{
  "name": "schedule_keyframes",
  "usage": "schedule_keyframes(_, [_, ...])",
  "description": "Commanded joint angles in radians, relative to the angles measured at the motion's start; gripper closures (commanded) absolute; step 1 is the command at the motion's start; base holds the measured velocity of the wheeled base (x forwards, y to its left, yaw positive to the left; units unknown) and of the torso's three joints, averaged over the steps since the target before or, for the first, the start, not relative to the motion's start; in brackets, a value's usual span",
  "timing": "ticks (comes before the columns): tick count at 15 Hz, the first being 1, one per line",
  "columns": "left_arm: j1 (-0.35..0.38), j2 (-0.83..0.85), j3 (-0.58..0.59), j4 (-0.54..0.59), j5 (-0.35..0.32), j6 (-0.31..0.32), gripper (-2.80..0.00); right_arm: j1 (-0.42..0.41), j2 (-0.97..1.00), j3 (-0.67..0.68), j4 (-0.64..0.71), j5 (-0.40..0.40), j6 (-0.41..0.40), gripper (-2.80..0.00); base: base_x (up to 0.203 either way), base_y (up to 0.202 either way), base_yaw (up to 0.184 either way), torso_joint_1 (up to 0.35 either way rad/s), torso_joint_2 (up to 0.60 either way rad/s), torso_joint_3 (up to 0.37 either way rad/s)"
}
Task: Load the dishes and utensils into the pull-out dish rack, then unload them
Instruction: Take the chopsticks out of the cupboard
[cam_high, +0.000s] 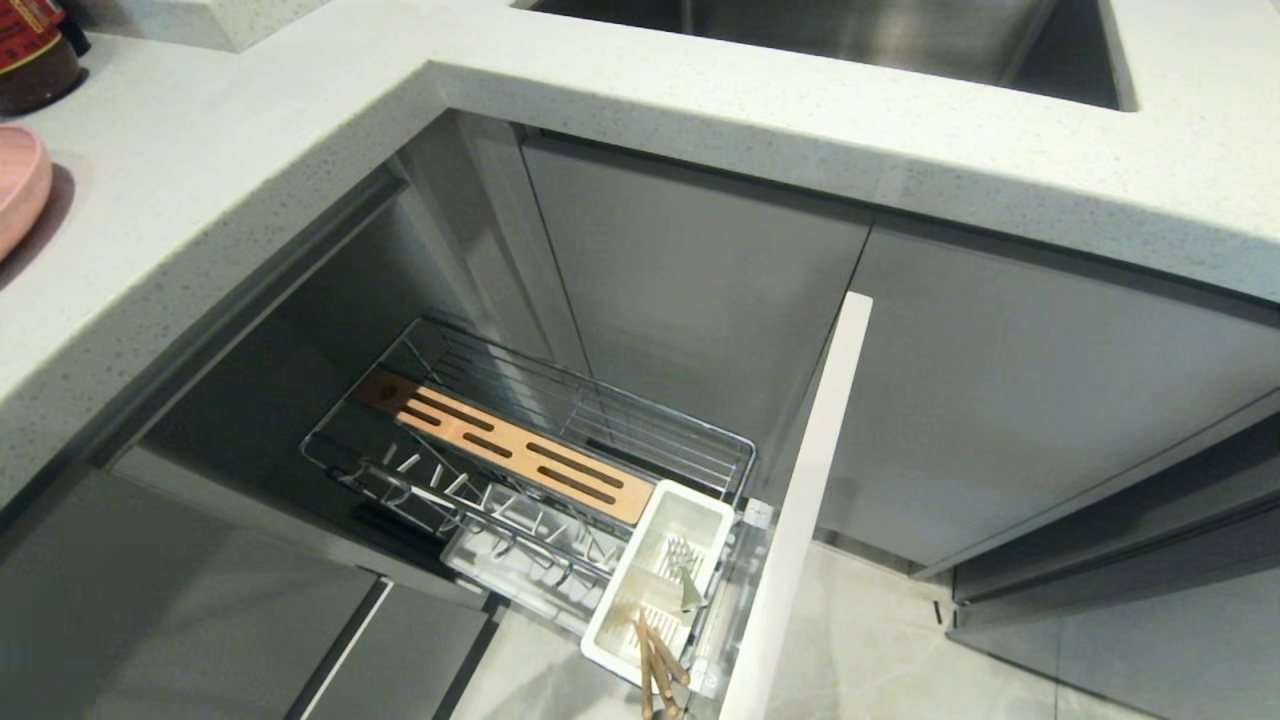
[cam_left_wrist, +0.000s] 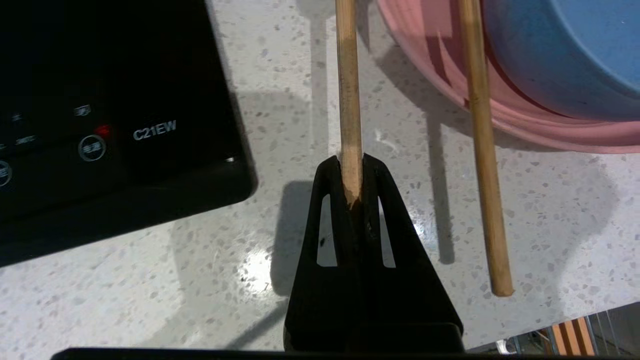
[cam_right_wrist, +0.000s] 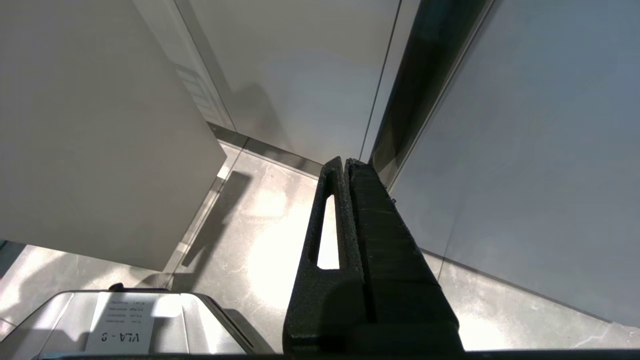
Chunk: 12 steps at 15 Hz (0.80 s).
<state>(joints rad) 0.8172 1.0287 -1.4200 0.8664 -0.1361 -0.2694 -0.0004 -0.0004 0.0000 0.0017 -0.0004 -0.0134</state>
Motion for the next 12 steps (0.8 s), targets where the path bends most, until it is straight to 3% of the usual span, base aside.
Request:
schedule_keyframes(1, [-0.003, 0.013, 0.001, 0.005, -0.010, -0.001, 0.00, -0.001, 0.000, 0.000, 0.000, 0.000, 0.000, 0.00, 0.000, 0.000, 0.000, 0.000, 0.00, 0.000])
schedule_keyframes(12, [-0.037, 0.025, 0.010, -0.058, -0.068, -0.005, 0.00, 0.000, 0.000, 0.000, 0.000, -0.001, 0.000, 0.00, 0.000, 0.000, 0.000, 0.000, 0.00, 0.000])
